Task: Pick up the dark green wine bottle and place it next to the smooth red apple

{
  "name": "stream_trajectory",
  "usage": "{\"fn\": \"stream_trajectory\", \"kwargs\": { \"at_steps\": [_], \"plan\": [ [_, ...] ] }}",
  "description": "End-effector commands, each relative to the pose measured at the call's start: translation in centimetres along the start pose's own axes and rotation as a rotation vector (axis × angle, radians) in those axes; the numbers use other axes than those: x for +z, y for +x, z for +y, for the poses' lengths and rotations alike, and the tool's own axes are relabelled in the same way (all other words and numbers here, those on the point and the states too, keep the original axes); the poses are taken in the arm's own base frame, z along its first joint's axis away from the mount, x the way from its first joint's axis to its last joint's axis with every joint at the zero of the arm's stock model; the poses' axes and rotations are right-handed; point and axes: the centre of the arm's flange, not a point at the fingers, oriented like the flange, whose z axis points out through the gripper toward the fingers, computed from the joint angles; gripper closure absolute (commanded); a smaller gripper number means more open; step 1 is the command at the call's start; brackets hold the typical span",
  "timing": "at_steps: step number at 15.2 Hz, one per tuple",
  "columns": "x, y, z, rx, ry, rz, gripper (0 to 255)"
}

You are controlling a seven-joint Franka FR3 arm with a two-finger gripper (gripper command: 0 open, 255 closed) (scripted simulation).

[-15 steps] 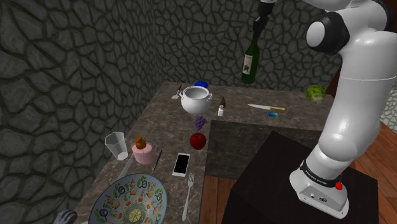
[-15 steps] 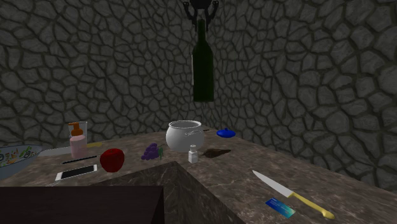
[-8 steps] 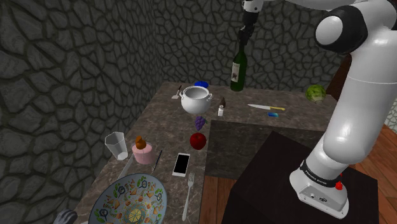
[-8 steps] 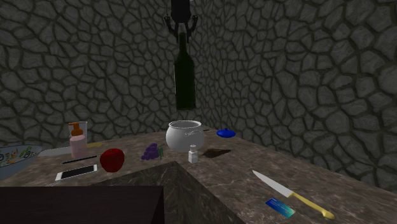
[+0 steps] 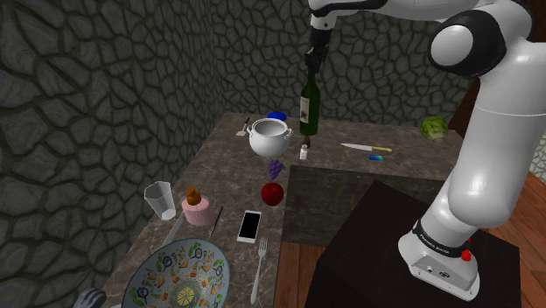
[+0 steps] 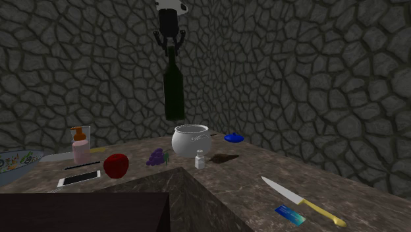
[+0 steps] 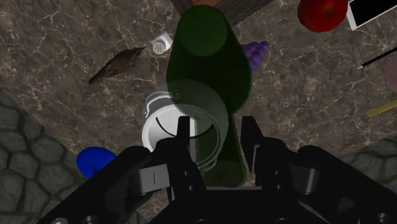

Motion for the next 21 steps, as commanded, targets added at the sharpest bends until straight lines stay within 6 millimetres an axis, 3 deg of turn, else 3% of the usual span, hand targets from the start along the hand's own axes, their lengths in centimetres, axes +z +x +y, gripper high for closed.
{"fn": "stream_trajectory", "kwargs": {
  "at_steps": [1,19,21],
  "plan": [
    [0.9,1.0,-2.6,0.001,0.000,0.001,255],
    [9.8,10.5,-22.5,0.001,0.000,0.001,255],
    [10.7,10.8,-23.4,0.001,0.000,0.001,255]
  ]
}}
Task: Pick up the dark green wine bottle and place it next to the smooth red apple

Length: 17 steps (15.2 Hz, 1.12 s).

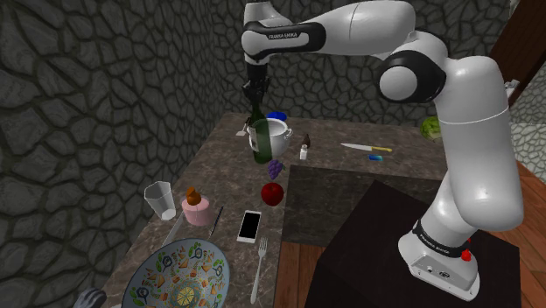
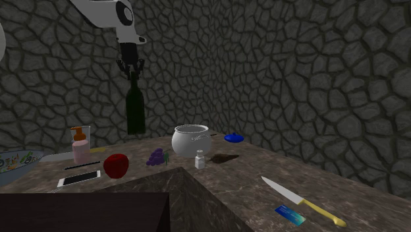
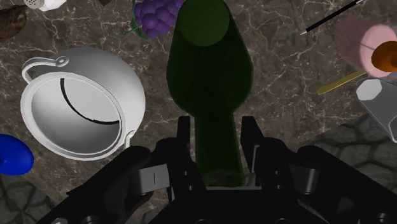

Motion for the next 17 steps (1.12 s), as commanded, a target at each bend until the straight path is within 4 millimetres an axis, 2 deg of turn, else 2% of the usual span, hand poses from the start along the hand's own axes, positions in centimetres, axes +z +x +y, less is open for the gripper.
{"fn": "stream_trajectory", "kwargs": {
  "at_steps": [1,17],
  "plan": [
    [1.1,0.2,-0.6,0.001,0.000,0.001,255],
    [9.5,-0.7,-0.9,0.001,0.000,0.001,255]
  ]
}}
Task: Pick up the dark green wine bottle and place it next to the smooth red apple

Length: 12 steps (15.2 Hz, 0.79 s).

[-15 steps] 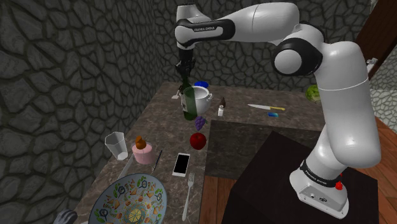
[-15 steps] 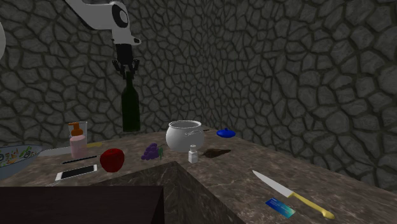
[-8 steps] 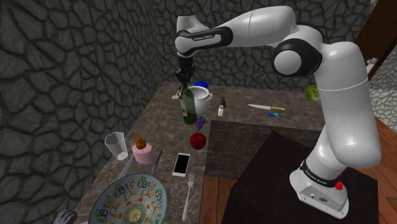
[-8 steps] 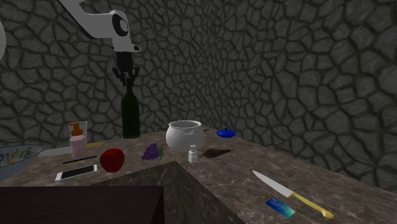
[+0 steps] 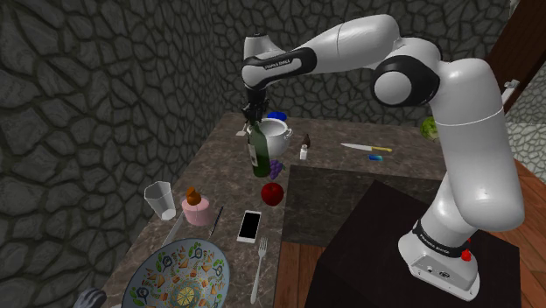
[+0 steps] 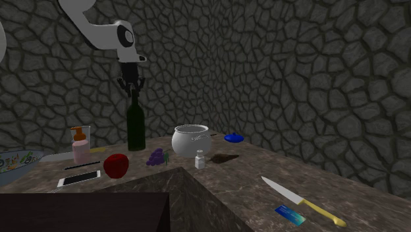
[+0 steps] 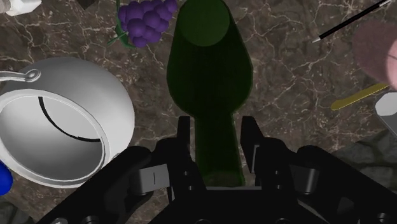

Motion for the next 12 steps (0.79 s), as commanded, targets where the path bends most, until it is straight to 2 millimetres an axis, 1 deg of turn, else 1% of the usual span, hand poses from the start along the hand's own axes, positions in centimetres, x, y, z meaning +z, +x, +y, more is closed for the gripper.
{"fn": "stream_trajectory", "kwargs": {
  "at_steps": [1,12],
  "plan": [
    [1.1,-0.1,0.0,0.000,0.000,0.001,255],
    [6.9,-0.7,-0.2,0.000,0.000,0.001,255]
  ]
}}
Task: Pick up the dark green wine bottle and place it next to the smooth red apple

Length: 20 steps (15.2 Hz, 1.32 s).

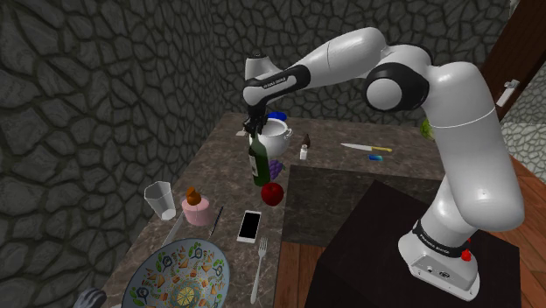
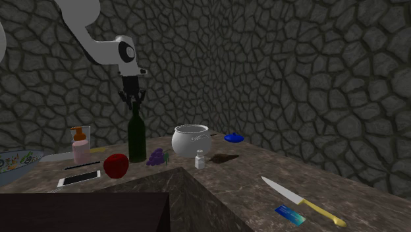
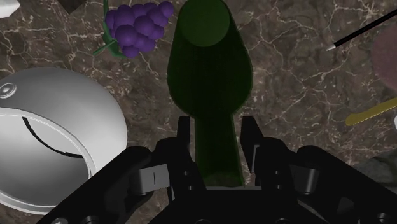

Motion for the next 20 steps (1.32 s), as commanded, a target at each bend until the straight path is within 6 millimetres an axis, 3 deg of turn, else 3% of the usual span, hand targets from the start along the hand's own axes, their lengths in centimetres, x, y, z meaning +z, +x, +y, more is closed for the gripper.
{"fn": "stream_trajectory", "kwargs": {
  "at_steps": [1,3,11,12,17,20],
  "plan": [
    [0.9,-0.2,0.0,0.000,0.000,0.001,255],
    [1.9,-0.3,-0.1,0.000,0.000,0.001,255],
    [1.9,-0.3,-0.1,0.000,0.000,0.001,255],
    [1.9,-0.3,-0.1,0.000,0.000,0.001,0],
    [1.9,-0.3,-0.1,0.000,0.000,0.001,0],
    [-2.0,-0.3,-0.1,0.000,0.000,0.001,0]
  ]
}}
